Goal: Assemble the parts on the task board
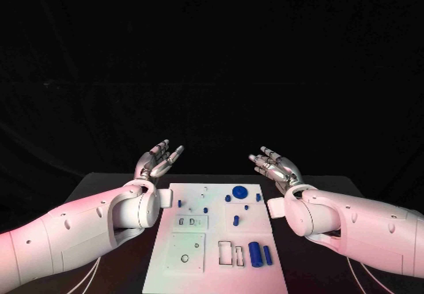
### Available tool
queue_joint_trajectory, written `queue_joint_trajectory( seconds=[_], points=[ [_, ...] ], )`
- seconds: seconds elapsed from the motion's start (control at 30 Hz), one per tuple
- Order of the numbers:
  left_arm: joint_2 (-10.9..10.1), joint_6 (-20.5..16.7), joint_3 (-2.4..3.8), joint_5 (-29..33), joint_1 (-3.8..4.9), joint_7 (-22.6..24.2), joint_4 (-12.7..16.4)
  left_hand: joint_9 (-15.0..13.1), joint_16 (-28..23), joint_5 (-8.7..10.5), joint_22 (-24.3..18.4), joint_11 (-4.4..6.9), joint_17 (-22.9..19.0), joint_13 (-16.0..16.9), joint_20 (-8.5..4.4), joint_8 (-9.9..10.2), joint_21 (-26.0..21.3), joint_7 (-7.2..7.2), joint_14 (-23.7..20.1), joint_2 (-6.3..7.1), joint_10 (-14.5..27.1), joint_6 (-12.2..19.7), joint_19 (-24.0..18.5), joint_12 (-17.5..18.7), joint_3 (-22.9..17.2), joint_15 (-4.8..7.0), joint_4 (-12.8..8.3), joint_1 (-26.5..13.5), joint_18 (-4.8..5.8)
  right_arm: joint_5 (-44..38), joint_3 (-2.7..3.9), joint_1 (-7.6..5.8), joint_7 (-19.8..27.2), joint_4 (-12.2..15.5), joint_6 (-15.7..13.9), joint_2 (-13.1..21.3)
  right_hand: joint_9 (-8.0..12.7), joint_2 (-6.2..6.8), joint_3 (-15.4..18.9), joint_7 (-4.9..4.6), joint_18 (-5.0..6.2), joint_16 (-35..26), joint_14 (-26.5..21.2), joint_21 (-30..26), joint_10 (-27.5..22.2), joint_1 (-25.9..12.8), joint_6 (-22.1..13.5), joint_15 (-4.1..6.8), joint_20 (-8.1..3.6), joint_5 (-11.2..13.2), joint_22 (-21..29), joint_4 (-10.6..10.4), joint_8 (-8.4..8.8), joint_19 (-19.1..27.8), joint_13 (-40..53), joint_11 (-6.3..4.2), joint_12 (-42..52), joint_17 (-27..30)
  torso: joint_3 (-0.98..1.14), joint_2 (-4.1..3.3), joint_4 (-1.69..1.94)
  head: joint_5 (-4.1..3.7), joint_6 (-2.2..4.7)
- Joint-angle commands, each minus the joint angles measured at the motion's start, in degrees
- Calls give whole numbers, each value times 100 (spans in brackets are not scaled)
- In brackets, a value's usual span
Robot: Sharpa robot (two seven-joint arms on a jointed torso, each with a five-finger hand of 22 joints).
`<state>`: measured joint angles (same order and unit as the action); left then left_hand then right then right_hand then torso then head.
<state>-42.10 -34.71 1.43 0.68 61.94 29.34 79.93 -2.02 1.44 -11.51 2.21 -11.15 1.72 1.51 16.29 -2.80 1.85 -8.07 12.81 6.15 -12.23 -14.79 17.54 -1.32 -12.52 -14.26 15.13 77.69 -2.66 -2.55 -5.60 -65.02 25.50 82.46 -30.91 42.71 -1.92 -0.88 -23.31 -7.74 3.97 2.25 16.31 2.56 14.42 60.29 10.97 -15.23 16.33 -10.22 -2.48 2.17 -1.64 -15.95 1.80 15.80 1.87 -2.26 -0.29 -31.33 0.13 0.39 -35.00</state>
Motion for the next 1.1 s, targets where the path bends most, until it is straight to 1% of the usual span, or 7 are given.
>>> queue_joint_trajectory(
  seconds=[0.03,0.33,0.37,0.4,0.57,0.8,1.1],
  points=[
    [20,478,7,-3,13,143,-16,-22,30,-58,14,-77,17,18,52,-43,46,-614,36,-3,-103,-108,86,-35,-52,-101,92,320,-103,-469,-78,-90,-345,-145,1303,-45,-180,6,-284,-952,194,335,1297,240,1260,560,940,92,39,-98,-124,269,-279,-559,117,-35,233,-203,0,0,1,1,1],
    [20,478,7,-3,13,143,-16,-152,252,-25,69,-360,170,100,48,-251,153,-824,928,-140,-1084,-835,468,-171,-71,-31,2,406,-195,-629,-210,-209,-492,-329,1854,-96,-481,223,-540,-909,512,904,3197,984,3430,881,2586,375,17,-81,-488,692,-771,-2307,217,-226,616,-486,0,0,1,1,1],
    [-320,840,7,-50,18,225,257,-182,332,-23,98,-405,217,119,46,-302,205,-827,1214,-130,-1326,-997,677,-210,-78,-17,-34,445,-229,-2758,-200,-331,-189,-534,1234,-24,-534,277,-601,-879,560,955,3375,1071,3623,932,2912,437,15,-42,-514,773,-857,-2445,201,-264,616,-503,-15,-206,47,-132,-17],
    [-339,843,7,-110,18,244,276,-205,409,-20,127,-451,263,137,45,-343,256,-829,1482,-120,-1541,-1126,883,-250,-80,-12,-62,475,-255,-2843,-199,-342,-201,-546,1230,-23,-537,279,-605,-878,562,958,3384,1075,3633,935,2929,440,15,-41,-515,777,-862,-2452,200,-266,616,-504,-17,-214,49,-139,-26],
    [-445,860,27,-377,25,320,403,-370,770,-4,250,-320,445,186,35,-622,567,-822,2620,-63,-2713,-2074,2040,-361,-19,140,-196,609,-447,-3423,-194,-432,-301,-599,1158,-8,-626,383,-778,-770,656,1108,3912,1328,4066,961,3607,598,-56,-10,-598,893,-1006,-2826,185,-398,536,-545,-39,-321,87,-190,-17],
    [-579,973,77,-553,37,281,632,-562,1168,-3,286,-91,639,236,25,-972,832,-678,3694,-27,-4042,-3297,2663,-571,-115,416,-312,720,-752,-4513,-172,-568,-618,-640,996,4,-680,499,-954,-559,655,1299,4629,1741,4762,906,4060,860,-309,-6,-777,929,-1133,-3284,190,-639,458,-636,-49,-449,138,-220,-17],
    [-770,1081,129,-677,49,170,1040,-566,1341,-2,307,21,788,228,-40,-1010,995,-586,4176,70,-4418,-3545,3039,-547,-279,562,-345,775,-794,-5924,-149,-744,-1187,-711,1222,-39,-742,567,-816,-377,650,1547,5335,2295,5394,927,4338,1124,-572,47,-1076,938,-1226,-3698,231,-846,402,-881,-79,-662,223,-287,-27]
  ],
)
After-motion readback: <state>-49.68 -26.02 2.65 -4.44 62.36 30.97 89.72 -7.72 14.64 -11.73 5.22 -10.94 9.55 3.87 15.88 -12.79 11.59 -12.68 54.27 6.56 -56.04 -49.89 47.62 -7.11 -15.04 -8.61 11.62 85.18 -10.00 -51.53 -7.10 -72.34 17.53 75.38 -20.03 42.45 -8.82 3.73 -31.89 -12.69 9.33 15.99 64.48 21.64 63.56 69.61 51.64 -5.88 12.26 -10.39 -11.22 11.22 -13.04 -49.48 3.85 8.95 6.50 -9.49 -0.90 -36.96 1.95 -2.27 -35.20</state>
